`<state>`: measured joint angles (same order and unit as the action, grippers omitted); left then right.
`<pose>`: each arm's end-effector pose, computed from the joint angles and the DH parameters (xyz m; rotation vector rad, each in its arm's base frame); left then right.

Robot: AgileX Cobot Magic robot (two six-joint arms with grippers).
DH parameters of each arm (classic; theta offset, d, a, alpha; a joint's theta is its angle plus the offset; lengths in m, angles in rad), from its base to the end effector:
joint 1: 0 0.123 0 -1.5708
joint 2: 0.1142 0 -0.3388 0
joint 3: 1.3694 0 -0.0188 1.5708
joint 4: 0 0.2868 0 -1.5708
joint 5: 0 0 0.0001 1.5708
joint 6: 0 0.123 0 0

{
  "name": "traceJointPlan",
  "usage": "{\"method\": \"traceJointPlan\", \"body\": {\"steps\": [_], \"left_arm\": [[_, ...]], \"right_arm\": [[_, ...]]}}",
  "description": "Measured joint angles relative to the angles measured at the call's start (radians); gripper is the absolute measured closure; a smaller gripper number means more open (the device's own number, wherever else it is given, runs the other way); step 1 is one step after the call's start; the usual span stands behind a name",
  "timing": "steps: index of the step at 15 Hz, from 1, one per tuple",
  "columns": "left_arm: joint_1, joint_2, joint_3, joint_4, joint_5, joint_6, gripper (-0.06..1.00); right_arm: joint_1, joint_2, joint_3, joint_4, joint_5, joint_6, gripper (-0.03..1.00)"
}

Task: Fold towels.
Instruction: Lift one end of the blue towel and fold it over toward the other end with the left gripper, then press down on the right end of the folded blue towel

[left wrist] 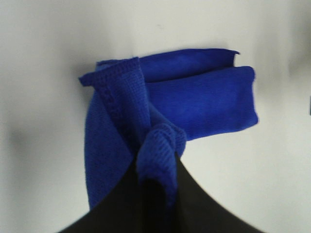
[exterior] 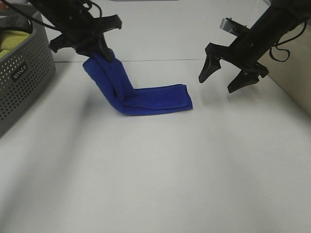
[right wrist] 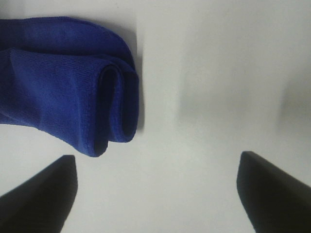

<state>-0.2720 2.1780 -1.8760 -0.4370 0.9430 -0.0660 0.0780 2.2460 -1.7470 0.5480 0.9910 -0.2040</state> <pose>0.5274 -0.1909 0.2311 0.0287 2.7353 -0.6518 0.5316 0.0953 0.1566 -0.0218 2.8685 0.6889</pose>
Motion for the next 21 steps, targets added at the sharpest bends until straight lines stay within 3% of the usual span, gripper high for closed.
{"method": "traceJointPlan", "body": {"steps": [4, 10, 11, 12, 13, 14, 17, 21], "left_arm": [[-0.095, 0.14, -0.11, -0.128, -0.033, -0.061, 0.87], [-0.159, 0.293, -0.254, -0.144, -0.084, -0.197, 0.84], [-0.162, 0.299, -0.258, -0.146, -0.099, -0.209, 0.77], [-0.166, 0.299, -0.261, -0.19, -0.14, -0.216, 0.49], [-0.171, 0.299, -0.262, -0.242, -0.154, -0.202, 0.36], [-0.173, 0.299, -0.262, -0.307, -0.162, -0.169, 0.29], [-0.175, 0.299, -0.272, -0.469, -0.188, -0.025, 0.23], [-0.098, 0.263, -0.316, -0.448, -0.187, 0.066, 0.22]], "right_arm": [[0.0, 0.0, 0.0, 0.008, 0.007, 0.0, 0.13], [0.0, 0.0, 0.0, 0.015, 0.023, 0.0, 0.13], [0.0, 0.0, 0.0, 0.018, 0.026, 0.0, 0.13], [0.0, 0.0, 0.0, 0.028, 0.031, 0.0, 0.13], [0.0, 0.0, 0.0, 0.039, 0.036, 0.0, 0.13], [0.0, 0.0, 0.0, 0.05, 0.043, 0.0, 0.13], [0.0, -0.006, 0.0, 0.057, 0.052, 0.0, 0.13], [0.002, -0.006, 0.0, 0.145, 0.085, -0.028, 0.13]]}}
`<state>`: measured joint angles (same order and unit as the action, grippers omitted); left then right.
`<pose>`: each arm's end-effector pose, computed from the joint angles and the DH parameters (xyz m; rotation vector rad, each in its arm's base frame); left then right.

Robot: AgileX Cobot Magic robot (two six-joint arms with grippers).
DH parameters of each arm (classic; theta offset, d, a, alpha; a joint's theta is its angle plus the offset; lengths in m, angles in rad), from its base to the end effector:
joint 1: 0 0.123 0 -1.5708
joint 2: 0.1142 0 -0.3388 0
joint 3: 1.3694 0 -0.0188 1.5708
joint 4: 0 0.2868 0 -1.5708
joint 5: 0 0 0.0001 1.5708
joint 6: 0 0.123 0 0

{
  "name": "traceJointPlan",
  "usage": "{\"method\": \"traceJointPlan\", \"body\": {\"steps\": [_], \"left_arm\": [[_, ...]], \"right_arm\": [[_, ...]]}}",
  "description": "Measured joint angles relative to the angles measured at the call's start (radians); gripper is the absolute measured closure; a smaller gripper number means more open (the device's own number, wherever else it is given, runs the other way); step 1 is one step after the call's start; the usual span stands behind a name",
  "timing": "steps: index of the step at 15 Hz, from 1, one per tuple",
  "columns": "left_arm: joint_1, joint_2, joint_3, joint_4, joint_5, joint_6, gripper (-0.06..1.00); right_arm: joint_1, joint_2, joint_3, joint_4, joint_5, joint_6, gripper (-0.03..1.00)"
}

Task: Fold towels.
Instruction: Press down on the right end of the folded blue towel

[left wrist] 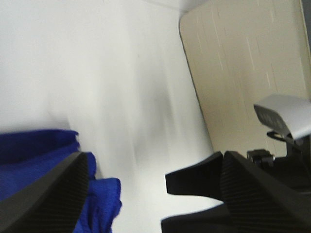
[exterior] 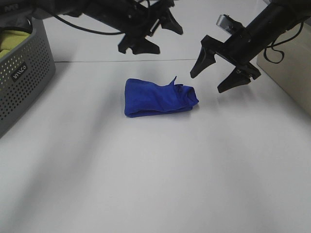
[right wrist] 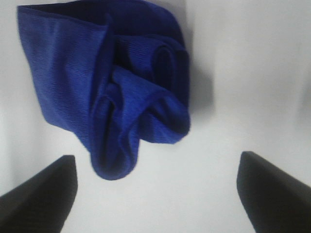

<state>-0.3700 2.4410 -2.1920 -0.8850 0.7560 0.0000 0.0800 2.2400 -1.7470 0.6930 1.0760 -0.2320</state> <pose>0.5804 -0.2952 0.2156 -0.1109 2.4351 -1.1784 0.5235 0.1114 0.1675 0.0001 2.8707 0.9105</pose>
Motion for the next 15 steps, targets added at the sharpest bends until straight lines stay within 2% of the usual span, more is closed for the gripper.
{"method": "traceJointPlan", "body": {"steps": [5, 7, 11, 15], "left_arm": [[0.145, -0.063, -0.007, 0.089, 0.006, 0.01, 0.22], [0.169, -0.065, -0.007, 0.095, 0.02, 0.01, 0.22], [0.171, -0.065, -0.007, 0.101, 0.033, 0.01, 0.22], [0.171, -0.065, -0.007, 0.104, 0.036, 0.01, 0.22]], "right_arm": [[0.096, 0.0, 0.0, 0.303, 0.019, -0.211, 0.13], [0.152, 0.0, 0.0, 0.366, 0.002, -0.256, 0.14], [0.187, 0.068, -0.001, 0.422, -0.056, -0.289, 0.14], [0.132, 0.13, -0.001, 0.422, -0.069, -0.296, 0.15]]}}
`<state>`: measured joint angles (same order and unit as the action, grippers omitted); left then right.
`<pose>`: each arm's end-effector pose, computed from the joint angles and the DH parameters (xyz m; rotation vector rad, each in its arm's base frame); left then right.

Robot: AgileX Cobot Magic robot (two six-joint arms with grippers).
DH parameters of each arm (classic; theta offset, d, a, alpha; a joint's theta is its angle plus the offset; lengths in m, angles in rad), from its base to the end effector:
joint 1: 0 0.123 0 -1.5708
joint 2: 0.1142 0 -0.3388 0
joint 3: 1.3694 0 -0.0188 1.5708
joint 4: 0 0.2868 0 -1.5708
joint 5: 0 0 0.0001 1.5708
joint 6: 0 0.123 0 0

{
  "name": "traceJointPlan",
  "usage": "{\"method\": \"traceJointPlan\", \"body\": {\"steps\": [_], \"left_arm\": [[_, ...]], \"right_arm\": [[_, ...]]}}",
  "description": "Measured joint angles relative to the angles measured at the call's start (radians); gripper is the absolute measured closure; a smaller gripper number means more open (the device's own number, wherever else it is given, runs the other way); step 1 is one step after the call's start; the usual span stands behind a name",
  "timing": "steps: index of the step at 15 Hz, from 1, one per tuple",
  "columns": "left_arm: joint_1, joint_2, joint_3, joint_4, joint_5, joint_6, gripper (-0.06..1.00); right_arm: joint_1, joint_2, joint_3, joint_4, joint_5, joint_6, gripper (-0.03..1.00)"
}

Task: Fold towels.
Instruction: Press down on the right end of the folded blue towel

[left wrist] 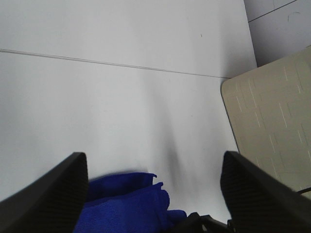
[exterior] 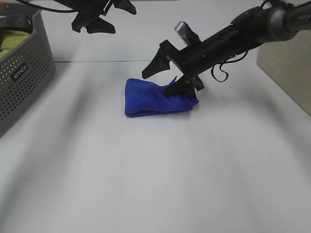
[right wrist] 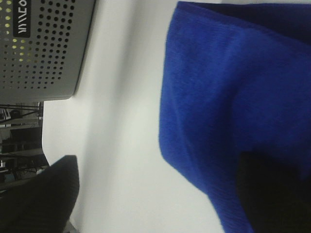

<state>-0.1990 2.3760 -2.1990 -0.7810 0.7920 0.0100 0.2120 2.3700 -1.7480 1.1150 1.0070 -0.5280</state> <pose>0.6124 -0.1864 0.2517 -0.1838 2.3678 -1.0016 0.5255 0.2086 0.1272 -0.1472 2.6599 1.3246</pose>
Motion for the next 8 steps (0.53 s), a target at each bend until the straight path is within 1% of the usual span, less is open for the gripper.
{"method": "traceJointPlan", "body": {"steps": [3, 6, 8], "left_arm": [[0.0, 0.0, 0.0, 0.004, 0.002, 0.0, 0.22], [0.0, 0.0, 0.0, 0.006, 0.01, 0.0, 0.22], [0.0, 0.0, 0.0, 0.006, 0.015, 0.0, 0.22]], "right_arm": [[-0.041, 0.007, 0.0, -0.034, -0.011, 0.0, 0.15], [-0.055, 0.007, 0.0, -0.146, -0.036, 0.029, 0.16], [-0.057, 0.006, 0.0, -0.167, -0.045, 0.045, 0.16]]}}
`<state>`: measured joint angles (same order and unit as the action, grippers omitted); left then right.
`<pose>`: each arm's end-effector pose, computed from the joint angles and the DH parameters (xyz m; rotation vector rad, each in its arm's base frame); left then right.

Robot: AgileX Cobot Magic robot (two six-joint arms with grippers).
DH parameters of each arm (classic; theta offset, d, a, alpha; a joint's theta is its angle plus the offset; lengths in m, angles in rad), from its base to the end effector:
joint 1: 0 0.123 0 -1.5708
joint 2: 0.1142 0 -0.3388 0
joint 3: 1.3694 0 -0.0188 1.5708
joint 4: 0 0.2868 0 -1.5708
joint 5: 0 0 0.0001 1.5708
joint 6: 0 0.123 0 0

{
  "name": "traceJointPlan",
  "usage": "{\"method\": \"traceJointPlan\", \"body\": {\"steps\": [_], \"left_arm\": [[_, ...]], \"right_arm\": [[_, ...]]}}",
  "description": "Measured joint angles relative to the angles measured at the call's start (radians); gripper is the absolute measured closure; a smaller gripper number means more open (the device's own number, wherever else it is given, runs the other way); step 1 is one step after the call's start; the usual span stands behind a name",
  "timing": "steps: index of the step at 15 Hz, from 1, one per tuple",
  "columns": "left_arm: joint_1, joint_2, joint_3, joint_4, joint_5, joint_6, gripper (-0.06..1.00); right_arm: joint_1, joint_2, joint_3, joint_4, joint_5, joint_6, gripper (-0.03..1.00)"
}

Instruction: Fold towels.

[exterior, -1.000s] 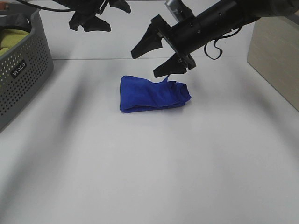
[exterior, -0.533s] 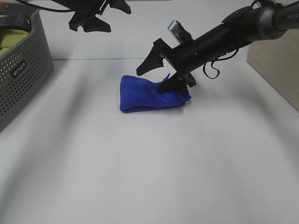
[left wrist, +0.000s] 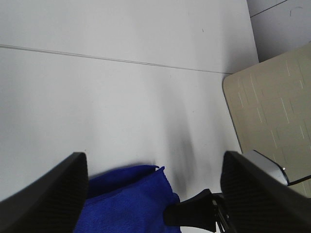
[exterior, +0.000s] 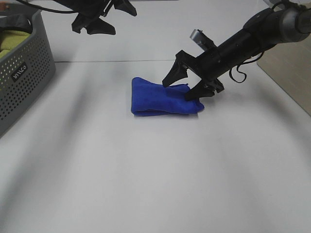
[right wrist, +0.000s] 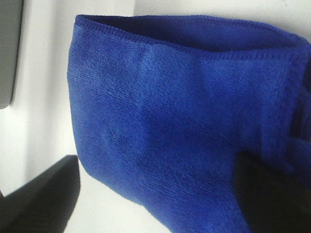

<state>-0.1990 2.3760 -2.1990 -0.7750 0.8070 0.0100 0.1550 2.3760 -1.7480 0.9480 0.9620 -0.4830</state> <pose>0.6109 -0.1867 0.2505 -0.1734 2.3831 -0.9995 0.5356 0.1667 0.1102 -0.1284 2.7383 1.1076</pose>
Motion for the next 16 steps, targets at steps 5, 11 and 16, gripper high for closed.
{"method": "traceJointPlan", "body": {"steps": [5, 11, 16], "left_arm": [[0.0, -0.009, 0.0, 0.026, 0.071, 0.051, 0.22], [-0.016, -0.154, -0.001, 0.305, 0.336, 0.083, 0.22], [-0.084, -0.317, 0.036, 0.593, 0.403, 0.012, 0.22]], "right_arm": [[-0.003, -0.099, 0.0, -0.045, 0.009, 0.002, 0.16], [-0.007, -0.259, 0.0, -0.357, 0.098, 0.132, 0.17], [-0.006, -0.401, 0.0, -0.442, 0.238, 0.229, 0.19]]}}
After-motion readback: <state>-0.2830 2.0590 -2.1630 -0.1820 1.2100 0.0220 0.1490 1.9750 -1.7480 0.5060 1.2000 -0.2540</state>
